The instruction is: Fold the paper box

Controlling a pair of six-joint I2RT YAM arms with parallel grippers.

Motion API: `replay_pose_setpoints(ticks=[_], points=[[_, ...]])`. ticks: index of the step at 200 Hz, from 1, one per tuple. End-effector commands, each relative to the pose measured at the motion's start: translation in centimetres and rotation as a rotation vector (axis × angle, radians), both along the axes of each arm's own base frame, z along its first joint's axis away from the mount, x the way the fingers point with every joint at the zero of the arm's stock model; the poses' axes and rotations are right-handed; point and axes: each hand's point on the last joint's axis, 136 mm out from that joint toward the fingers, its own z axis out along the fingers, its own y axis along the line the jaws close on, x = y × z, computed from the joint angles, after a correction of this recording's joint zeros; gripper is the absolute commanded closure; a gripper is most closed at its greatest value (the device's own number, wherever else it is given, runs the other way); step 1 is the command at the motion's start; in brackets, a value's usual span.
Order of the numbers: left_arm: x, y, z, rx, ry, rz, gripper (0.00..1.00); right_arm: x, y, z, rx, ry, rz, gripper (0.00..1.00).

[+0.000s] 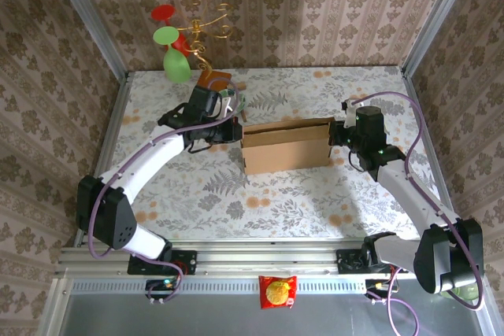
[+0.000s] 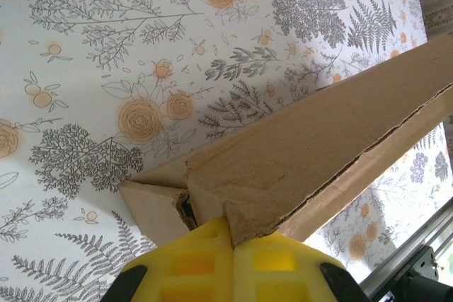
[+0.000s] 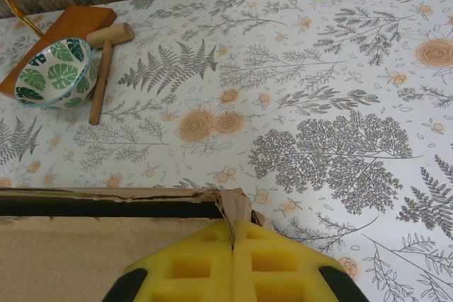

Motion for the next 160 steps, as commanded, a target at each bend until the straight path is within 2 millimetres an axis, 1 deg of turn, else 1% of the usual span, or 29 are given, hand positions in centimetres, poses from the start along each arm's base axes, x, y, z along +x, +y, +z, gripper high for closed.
replay_pose_setpoints(ticks=[1, 19, 81, 115, 160], points=[[-1.7, -0.4, -1.2, 0.002, 0.067, -0.01, 0.97, -2.0, 0.4, -3.6, -0.013, 0.125, 0.02, 1.0], [-2.0, -0.1, -1.8, 0.007, 0.074, -0.003, 0.97, -2.1, 0.4, -3.6, -0.013, 0.118, 0.024, 1.0], [-2.7, 0.1, -2.8, -0.021, 0.066, -0.001, 0.97, -2.6, 0.4, -3.8, -0.016, 0.088, 0.033, 1.0], [-3.0, 0.2, -3.4, -0.024, 0.05, -0.009, 0.98, -3.2, 0.4, -4.4, -0.021, 0.086, 0.041, 1.0], [-3.6, 0.5, -4.2, 0.004, 0.029, -0.027, 0.98, -3.6, 0.4, -4.6, -0.041, 0.066, 0.062, 1.0]])
